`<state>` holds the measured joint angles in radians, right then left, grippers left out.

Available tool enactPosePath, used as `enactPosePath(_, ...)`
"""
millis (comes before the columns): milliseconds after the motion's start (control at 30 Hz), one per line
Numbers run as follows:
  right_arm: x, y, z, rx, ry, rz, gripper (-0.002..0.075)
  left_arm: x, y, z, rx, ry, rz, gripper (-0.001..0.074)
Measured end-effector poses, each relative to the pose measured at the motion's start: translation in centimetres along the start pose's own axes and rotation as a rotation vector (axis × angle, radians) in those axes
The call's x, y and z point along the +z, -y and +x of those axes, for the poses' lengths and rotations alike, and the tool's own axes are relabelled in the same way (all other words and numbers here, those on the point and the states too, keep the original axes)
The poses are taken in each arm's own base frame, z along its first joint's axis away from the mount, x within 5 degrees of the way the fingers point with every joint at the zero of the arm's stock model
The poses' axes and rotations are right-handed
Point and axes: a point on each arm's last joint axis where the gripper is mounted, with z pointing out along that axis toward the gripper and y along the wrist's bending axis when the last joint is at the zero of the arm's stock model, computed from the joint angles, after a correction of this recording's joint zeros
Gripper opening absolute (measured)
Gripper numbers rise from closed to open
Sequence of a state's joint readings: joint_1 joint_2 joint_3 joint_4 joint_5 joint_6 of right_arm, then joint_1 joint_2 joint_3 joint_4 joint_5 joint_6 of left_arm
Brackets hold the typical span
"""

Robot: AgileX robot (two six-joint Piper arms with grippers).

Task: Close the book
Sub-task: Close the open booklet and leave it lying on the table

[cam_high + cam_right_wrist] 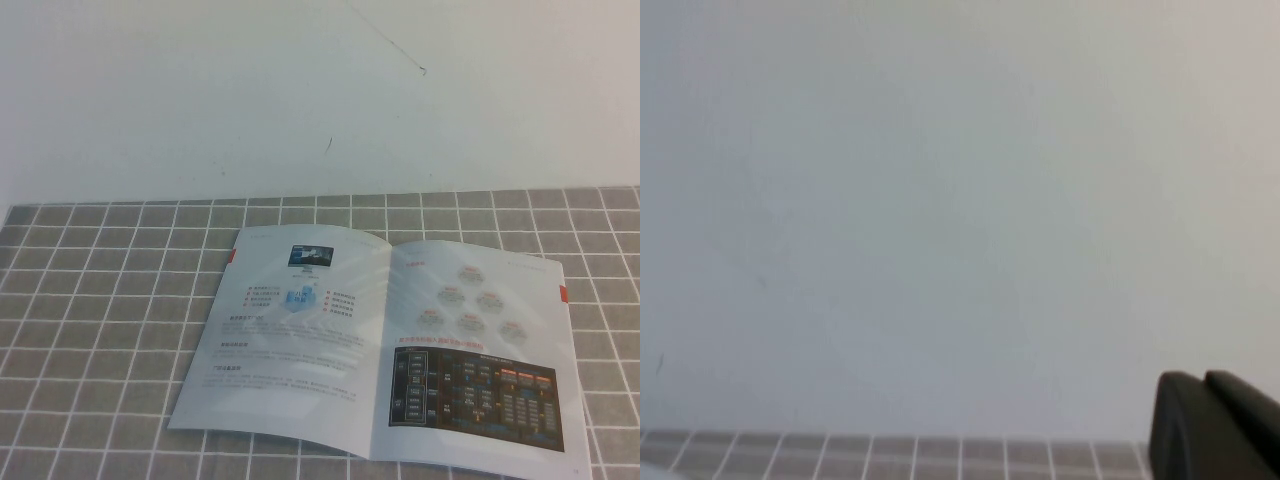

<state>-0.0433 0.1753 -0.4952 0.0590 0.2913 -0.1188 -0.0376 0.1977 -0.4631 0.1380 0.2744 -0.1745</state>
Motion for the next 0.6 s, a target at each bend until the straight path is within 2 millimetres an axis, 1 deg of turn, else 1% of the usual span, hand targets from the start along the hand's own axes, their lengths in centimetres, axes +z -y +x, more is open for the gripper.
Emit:
enactPosePath(100, 1.6, -0.2, -0.8, 0.016, -0.156, -0.039, -0.0003, 2.1, 0.2, -0.6, -0.048, -0.151, 0.0, -0.0004)
enactPosePath(267, 5.3, -1.3, -0.7, 0.02, -0.461, -0.187, -0.0003, 6.3, 1.2, -0.1, -0.126, -0.406, 0.061, -0.0004)
enactPosePath(333, 7.1, -1.8, -0.3, 0.019, -0.554, -0.264, -0.0003, 8.2, 1.7, 0.6, -0.131, -0.512, 0.1, -0.0004)
enactPosePath(433, 9.8, -2.6, 0.3, 0.028, -0.62, -0.374, -0.0003, 10.7, 2.6, 1.6, -0.162, -0.648, 0.174, -0.0004)
enactPosePath(500, 11.5, -3.2, 1.0, 0.052, -0.645, -0.444, -0.0003, 12.2, 3.3, 2.2, -0.167, -0.7, 0.24, -0.0004)
enactPosePath(600, 14.2, -4.1, 2.9, 0.066, -0.702, -0.544, -0.0003, 14.5, 4.2, 3.3, -0.206, -0.748, 0.333, -0.0004)
